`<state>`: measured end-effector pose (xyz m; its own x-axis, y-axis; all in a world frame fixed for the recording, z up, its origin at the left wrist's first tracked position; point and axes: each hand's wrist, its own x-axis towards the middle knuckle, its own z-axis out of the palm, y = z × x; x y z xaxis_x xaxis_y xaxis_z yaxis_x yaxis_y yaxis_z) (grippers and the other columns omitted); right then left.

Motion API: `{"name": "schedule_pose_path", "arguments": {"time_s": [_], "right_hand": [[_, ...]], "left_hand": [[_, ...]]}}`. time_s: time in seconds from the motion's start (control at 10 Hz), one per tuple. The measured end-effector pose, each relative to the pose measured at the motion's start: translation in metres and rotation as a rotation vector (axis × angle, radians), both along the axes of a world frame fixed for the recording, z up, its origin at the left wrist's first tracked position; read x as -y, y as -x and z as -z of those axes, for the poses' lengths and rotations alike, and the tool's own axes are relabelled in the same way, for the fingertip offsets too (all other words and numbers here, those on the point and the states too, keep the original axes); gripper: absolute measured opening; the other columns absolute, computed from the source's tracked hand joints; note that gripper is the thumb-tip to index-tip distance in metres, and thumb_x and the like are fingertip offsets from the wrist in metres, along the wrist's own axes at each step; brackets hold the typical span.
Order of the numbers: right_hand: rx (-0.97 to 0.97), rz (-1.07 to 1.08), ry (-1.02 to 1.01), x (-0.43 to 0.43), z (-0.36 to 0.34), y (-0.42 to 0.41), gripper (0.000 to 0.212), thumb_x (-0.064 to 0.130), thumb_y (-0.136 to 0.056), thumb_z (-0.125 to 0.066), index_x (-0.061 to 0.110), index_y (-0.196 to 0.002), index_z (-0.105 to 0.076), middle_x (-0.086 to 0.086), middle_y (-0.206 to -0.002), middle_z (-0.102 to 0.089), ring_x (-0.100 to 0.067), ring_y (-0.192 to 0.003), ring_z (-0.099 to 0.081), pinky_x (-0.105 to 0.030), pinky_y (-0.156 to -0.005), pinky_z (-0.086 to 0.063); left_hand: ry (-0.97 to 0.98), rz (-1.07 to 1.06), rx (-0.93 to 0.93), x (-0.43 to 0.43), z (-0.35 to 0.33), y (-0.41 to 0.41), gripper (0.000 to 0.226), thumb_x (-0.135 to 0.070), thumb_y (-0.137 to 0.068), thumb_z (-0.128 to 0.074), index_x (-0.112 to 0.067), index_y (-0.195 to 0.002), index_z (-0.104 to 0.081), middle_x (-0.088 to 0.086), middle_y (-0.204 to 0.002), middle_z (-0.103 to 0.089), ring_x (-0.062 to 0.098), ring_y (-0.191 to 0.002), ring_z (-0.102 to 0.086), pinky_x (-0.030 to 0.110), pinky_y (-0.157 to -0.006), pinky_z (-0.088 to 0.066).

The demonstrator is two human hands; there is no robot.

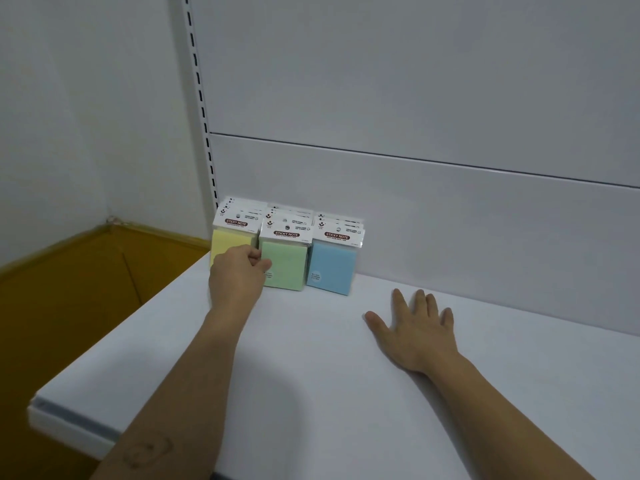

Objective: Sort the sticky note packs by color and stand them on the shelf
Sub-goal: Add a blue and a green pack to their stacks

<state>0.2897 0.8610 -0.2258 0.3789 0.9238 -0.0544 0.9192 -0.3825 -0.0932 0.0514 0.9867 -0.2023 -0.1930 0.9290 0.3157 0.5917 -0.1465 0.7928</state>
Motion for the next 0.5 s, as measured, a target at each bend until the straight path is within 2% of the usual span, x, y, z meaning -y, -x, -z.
{"name": "schedule_pose_path", "arguments": {"time_s": [0.2,0.3,0.4,0.5], "right_hand": [[0.009,-0.007,0.023,-0.001,0.0,0.0,0.086,0.075,-0.085,-0.009,0.023,-0.153,-0.001,-0.016,-0.16,0.001,-0.031,-0.147,0.008,-0.053,-0.117,0.002],[0.02,-0.01,0.02,-0.002,0.001,0.0,0.086,0.075,-0.085,-0.009,0.023,-0.153,-0.002,-0.016,-0.16,-0.001,-0.031,-0.147,0.007,-0.053,-0.117,0.001],[0.022,-0.011,0.022,-0.002,0.001,0.0,0.086,0.075,-0.085,-0.009,0.023,-0.152,-0.003,-0.016,-0.16,-0.001,-0.032,-0.147,0.006,-0.054,-0.116,0.0],[0.019,-0.013,0.025,-0.002,0.001,0.0,0.085,0.075,-0.085,-0.009,0.023,-0.152,-0.003,-0.017,-0.16,-0.001,-0.032,-0.147,0.006,-0.054,-0.117,0.001]], "left_hand": [[-0.033,-0.098,-0.143,0.003,-0.001,-0.005,0.008,-0.025,-0.084,-0.068,-0.017,-0.083,-0.066,0.001,-0.083,-0.07,0.025,-0.081,-0.063,0.035,-0.069,-0.051],[-0.082,-0.05,-0.168,0.012,0.0,-0.012,0.014,-0.03,-0.086,-0.066,-0.018,-0.093,-0.063,-0.002,-0.091,-0.067,0.021,-0.086,-0.061,0.034,-0.072,-0.05],[-0.085,0.031,-0.257,0.02,0.002,-0.02,0.034,-0.041,-0.078,-0.072,-0.02,-0.1,-0.057,-0.004,-0.098,-0.057,0.017,-0.091,-0.055,0.033,-0.075,-0.047],[-0.056,0.068,-0.321,0.02,0.005,-0.024,0.043,-0.045,-0.075,-0.074,-0.019,-0.101,-0.052,-0.002,-0.102,-0.054,0.018,-0.095,-0.053,0.035,-0.075,-0.047]]}}
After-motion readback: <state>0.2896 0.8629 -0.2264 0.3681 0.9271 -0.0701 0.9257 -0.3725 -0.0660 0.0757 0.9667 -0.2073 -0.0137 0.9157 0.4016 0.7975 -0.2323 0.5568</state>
